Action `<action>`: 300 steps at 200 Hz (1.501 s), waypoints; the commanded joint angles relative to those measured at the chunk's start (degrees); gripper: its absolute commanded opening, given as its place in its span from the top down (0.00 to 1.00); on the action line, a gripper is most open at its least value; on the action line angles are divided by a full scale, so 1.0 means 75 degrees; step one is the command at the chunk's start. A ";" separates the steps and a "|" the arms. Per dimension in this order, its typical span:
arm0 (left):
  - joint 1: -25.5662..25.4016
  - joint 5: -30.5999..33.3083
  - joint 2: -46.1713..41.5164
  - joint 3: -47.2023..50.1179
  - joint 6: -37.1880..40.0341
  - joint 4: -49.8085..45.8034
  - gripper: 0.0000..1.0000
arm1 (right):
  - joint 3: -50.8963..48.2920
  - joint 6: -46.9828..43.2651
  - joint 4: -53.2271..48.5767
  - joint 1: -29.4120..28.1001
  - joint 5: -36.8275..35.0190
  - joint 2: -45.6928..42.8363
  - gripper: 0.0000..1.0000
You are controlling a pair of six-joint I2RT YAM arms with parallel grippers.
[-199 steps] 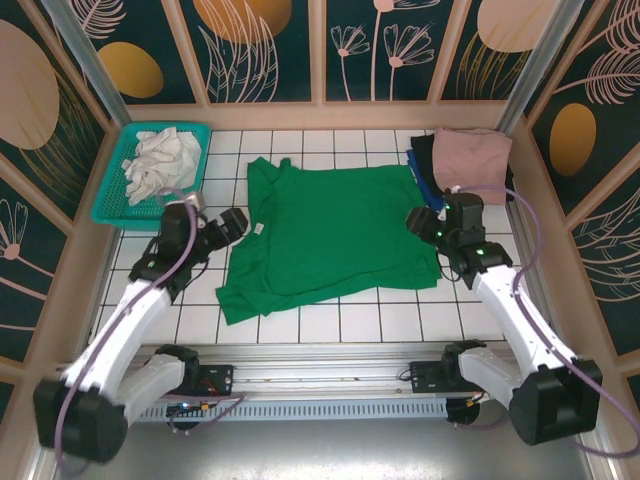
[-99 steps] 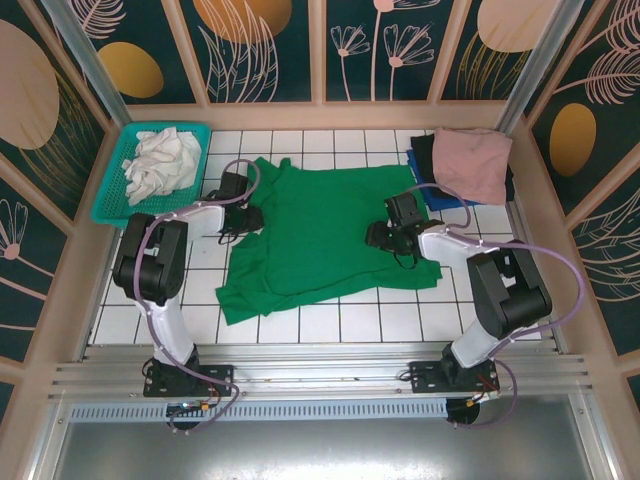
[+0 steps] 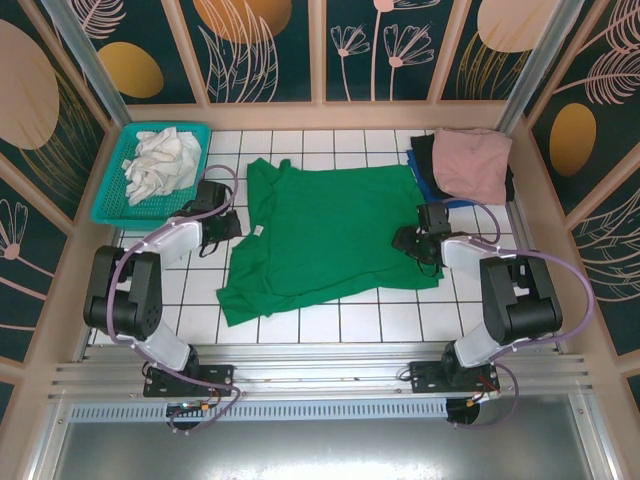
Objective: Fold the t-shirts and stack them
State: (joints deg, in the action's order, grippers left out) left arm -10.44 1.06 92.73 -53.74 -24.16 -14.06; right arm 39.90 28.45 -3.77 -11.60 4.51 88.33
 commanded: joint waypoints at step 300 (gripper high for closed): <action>-0.0334 0.0178 -0.1389 0.0997 -0.1326 -0.0083 0.52 | -0.0203 -0.0189 0.0130 0.0344 0.0861 -0.0956 0.42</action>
State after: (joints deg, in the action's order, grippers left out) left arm -9.80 7.57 72.58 -37.43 -40.14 -19.68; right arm 36.64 27.51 -1.45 -7.70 9.72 83.35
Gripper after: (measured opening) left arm 0.427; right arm 0.585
